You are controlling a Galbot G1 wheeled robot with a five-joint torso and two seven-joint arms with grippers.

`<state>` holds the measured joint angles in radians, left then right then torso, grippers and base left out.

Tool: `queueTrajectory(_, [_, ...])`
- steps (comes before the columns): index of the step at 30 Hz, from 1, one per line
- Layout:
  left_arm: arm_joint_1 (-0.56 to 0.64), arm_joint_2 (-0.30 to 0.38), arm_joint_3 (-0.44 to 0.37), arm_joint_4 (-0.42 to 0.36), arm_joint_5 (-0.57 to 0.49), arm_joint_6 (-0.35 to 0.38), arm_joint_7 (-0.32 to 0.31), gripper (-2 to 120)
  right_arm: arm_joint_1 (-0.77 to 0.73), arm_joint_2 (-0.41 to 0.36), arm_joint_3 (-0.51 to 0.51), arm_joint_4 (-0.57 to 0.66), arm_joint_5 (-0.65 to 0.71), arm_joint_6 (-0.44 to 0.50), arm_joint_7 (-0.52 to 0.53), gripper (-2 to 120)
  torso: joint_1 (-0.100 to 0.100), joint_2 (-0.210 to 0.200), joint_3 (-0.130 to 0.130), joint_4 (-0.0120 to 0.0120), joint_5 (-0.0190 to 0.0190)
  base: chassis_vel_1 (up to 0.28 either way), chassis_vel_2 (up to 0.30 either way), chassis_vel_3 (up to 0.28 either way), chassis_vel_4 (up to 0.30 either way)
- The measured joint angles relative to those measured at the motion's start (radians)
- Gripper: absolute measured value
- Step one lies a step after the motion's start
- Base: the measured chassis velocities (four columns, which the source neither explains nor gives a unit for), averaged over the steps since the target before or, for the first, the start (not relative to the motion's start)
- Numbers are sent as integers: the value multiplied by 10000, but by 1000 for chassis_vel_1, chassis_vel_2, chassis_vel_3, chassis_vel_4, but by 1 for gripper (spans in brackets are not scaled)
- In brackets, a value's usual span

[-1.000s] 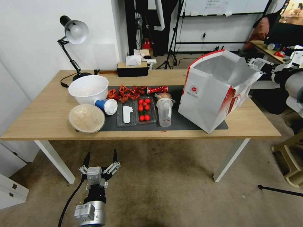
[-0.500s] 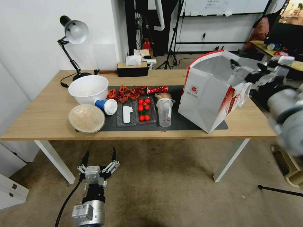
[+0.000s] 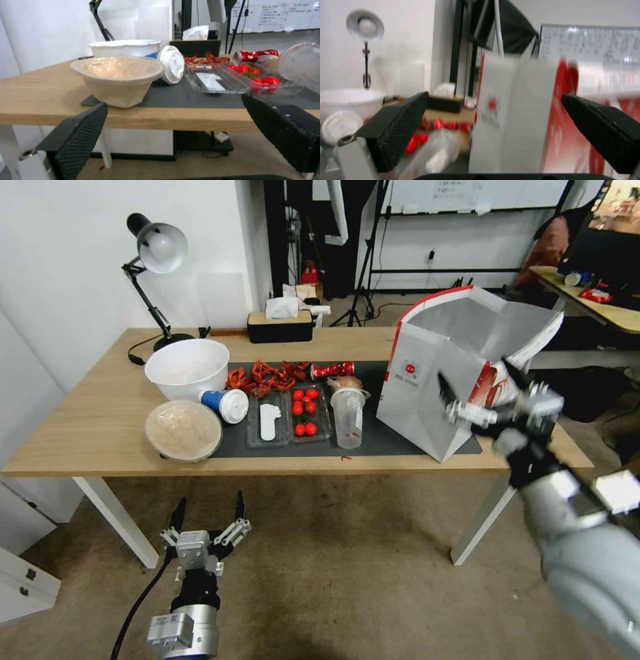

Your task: Pick up the food delivery bag from the floor and place it on the table.

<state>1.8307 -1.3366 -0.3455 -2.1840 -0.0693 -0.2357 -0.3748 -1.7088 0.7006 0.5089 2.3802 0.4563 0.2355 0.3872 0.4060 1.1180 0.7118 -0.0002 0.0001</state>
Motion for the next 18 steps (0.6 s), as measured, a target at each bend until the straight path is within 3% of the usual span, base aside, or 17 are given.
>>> queueTrajectory(7, [-32, 17, 52, 71, 38, -38, 11, 100, -1781, 1449, -313, -550, -1641, 1205, -120, 100, 0, 0, 0, 1, -3, 0, 0, 0, 0])
queueTrajectory(18, [-50, 83, 102, 150, 14, 73, 75, 100, -2427, 2966, -1014, -1463, -3262, 2109, 251, 100, 0, 1, 1, 2, -2, 0, 0, 0, 0])
